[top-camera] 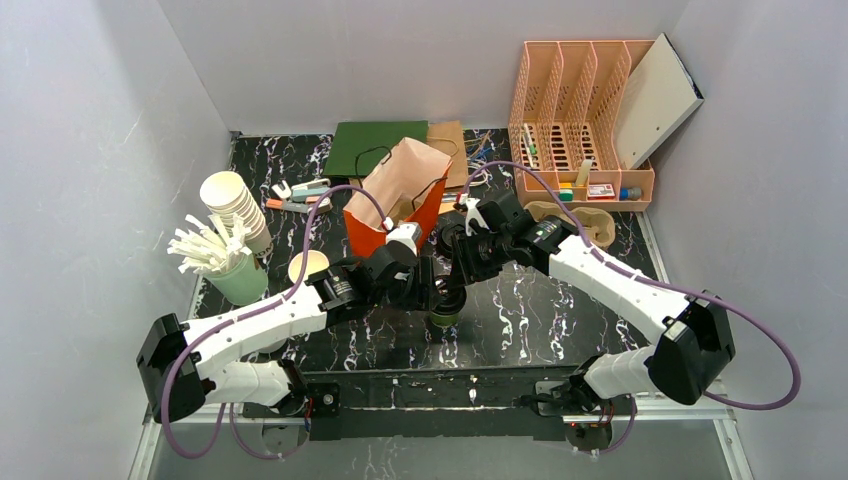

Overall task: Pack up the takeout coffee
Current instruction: Close the cup lid on the coffee cup.

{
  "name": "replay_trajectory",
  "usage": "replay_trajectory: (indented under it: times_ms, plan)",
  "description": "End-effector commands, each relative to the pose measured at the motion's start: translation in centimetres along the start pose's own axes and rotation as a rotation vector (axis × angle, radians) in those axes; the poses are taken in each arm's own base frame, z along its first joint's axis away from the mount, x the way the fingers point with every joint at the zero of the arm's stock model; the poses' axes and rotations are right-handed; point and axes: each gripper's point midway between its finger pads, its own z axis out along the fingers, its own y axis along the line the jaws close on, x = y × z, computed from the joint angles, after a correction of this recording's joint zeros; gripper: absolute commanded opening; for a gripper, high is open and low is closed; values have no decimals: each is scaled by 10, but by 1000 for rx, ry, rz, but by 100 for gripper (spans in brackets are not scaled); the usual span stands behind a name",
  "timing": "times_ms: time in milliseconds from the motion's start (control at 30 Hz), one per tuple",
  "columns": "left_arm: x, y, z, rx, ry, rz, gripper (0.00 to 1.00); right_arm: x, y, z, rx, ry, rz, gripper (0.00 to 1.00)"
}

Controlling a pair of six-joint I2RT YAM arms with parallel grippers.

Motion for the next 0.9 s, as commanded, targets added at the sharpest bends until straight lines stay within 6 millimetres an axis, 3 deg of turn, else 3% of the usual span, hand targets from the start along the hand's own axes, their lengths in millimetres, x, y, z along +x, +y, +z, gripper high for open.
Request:
replay_trajectory:
  times_ms: [0,133,433,533,700,867]
  plan:
    - [8,9,2,-33,27,0,54,-4,4,1,-27,-10,-14,47]
    - [6,10,0,-38,27,11,43,-7,0,-2,4,-21,-14,50]
    - [-4,3,-20,-20,6,-5,36,-20,1,-24,44,-104,-48,49]
    - [-5,4,-28,-14,-5,-32,32,-23,-3,-29,72,-130,-47,44]
    - [1,5,-34,0,0,-92,27,-18,-10,-25,68,-135,-13,42]
    - [-3,1,-42,12,-14,-88,30,-16,-14,-22,51,-149,13,40]
